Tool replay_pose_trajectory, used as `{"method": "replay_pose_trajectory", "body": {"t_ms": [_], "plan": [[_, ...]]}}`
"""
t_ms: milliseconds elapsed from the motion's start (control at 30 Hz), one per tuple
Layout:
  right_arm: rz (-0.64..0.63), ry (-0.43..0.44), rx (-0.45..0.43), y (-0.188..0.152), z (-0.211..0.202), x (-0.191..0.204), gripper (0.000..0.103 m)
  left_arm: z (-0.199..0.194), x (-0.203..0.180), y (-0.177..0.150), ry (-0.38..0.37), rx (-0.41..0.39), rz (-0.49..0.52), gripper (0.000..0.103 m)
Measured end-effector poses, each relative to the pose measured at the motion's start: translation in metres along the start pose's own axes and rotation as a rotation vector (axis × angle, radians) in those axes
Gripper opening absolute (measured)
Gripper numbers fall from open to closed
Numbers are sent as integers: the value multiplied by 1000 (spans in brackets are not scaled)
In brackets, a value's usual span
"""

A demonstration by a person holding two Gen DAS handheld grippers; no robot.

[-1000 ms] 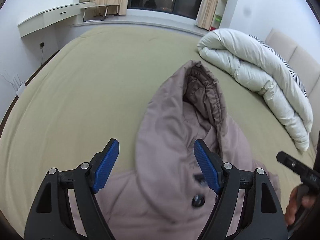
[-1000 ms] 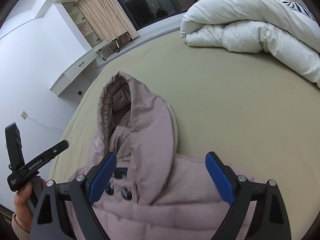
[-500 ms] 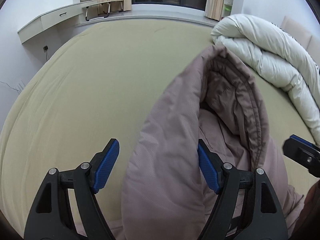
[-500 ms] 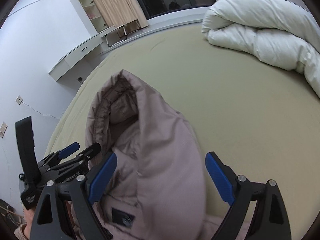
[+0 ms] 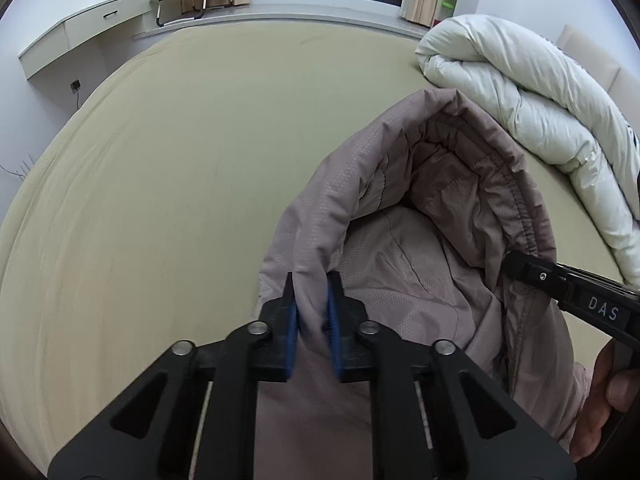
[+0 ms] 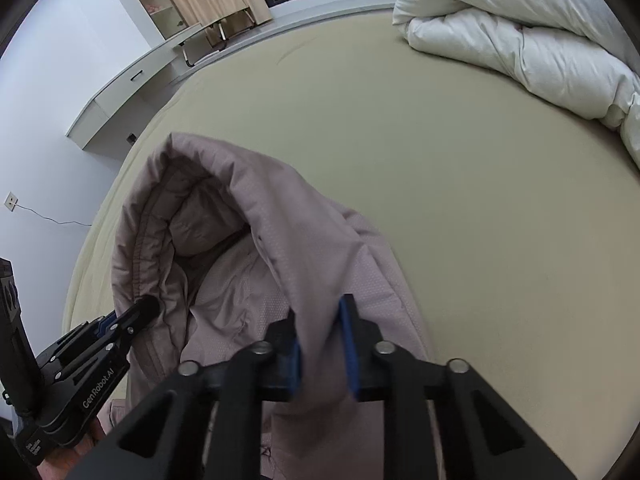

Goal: Fold large clothes

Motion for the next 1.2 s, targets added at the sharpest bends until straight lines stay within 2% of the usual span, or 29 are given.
{"method": "replay_pose_trajectory", "body": {"t_ms": [133,267,433,567,733,833,900,967,1033,1100,1133,1167,1200], "plan": [[-22,7,-59,-11,-27,0,11,-37,1,-8,-36,-85,15,8],[-45,34,-143,-34,-70,-3,11,-87,5,-27,-49,-177,47,8],[-76,60,-224,-83,-129,-2,11,-146,0,-64,-77,-252,79,7],[-112,41,-256,-135,-162,-2,11,-185,2,-110,-121,-283,81,7],[-135,16,-245,-212,-173,-5,11,-210,-5,-188,-170,-276,66,7],[-113,34,-231,-258,-168,-13,9,-213,-3,-234,-207,-244,26,7],[-110,32,-207,-288,-156,-18,9,-200,-5,-267,-217,-191,3,7],[-89,-6,-166,-314,-139,-29,9,-180,2,-301,-193,-123,-42,7],[-38,10,-116,-338,-125,-43,10,-164,10,-332,-218,-48,-90,7],[33,29,-92,-356,-123,-58,16,-160,15,-355,-220,-7,-115,7],[49,42,-103,-360,-128,-62,29,-164,17,-364,-226,-1,-121,7],[59,54,-123,-362,-137,-63,52,-169,18,-367,-223,-6,-122,7],[64,66,-150,-360,-148,-62,63,-179,21,-366,-213,-31,-122,7]]}}
Point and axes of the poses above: each gripper's, at about its wrist camera, not at the fingertips, and z roughly the way its jaws point, x to its left, y to its top, the point moved 9 cm from there along z, roughly the way its jaws point, and after that the axes turned 13 degrees about x, right-handed, at the moved point
